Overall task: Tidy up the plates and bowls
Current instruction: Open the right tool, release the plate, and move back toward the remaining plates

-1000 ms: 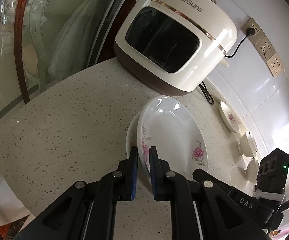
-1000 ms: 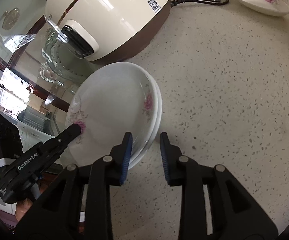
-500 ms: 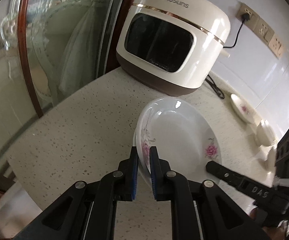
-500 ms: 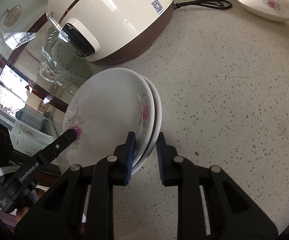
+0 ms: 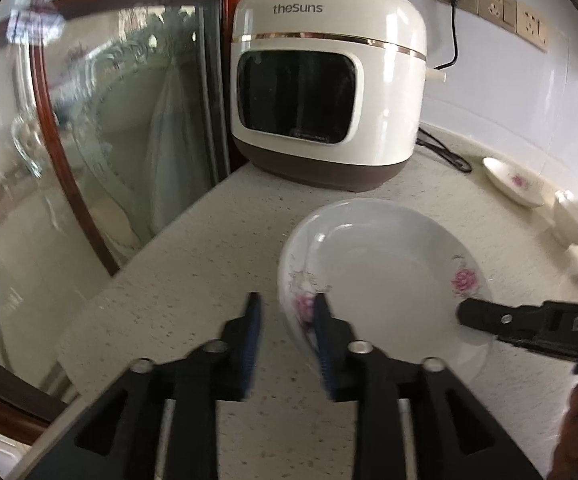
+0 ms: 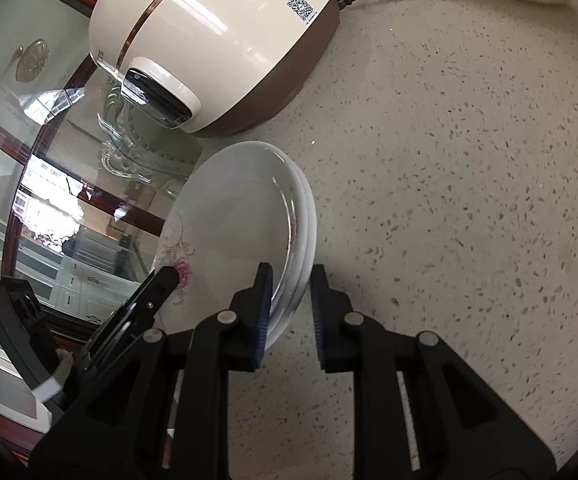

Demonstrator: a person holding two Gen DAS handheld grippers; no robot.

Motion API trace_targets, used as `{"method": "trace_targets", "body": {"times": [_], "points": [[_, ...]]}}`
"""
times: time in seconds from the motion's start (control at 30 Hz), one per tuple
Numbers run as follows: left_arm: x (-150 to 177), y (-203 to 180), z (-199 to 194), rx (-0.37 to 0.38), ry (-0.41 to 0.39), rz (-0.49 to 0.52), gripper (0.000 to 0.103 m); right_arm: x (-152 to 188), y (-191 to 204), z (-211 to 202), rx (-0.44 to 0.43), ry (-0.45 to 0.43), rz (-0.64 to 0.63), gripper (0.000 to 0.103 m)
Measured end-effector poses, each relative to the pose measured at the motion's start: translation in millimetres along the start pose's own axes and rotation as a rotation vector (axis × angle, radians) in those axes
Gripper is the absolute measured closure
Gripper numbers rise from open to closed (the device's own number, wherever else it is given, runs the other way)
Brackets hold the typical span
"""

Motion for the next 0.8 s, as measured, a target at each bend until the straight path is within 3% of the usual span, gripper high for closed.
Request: {"method": "trace_targets", "body": {"times": [0.33, 0.43, 0.53, 0.63, 0.7, 0.8], "points": [[-9.2, 9.1, -6.7, -0.001, -0.028, -0.039, 0.043, -1.1, 8.9, 5.3, -0.011, 0.009, 0.019, 0.074], [-21.5, 9.0, -13.8, 0.008, -0.064, -0.047, 0.04, -6.3, 8.7, -0.1, -0.018, -0.009, 0.024, 0.057], [-41.7, -2.8, -26.8, 0.085, -0.115, -0.081, 0.039, -14.7, 12.5, -12.7, -0.031, -0.039, 0.022, 0.054], [-64.7, -27.8, -33.4, 0.21, -0.13, -0.137, 0.037, -31.0, 13.6, -31.6, -0.037, -0.08, 0.021, 0.049], [-77.4, -49.8, -32.0, 0.283, -0.114, -0.166, 0.037, -50.2, 10.0, -50.5, -0.017, -0.119, 0.005, 0.048], [-91.9, -87.0, -15.7, 0.421, -0.026, -0.268, 0.037, -89.1, -4.7, -82.5, 0.068, -0.197, -0.058, 0.043]]}}
Point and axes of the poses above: each gripper's, at about its wrist camera, not at the fingertips, and z roughly the way its jaws point, y to its left, x to its underside, the point moved 10 cm from there along z, roughly the way its jaws point, and after that the axes turned 12 degrees about -y, right-handed, at the moved point
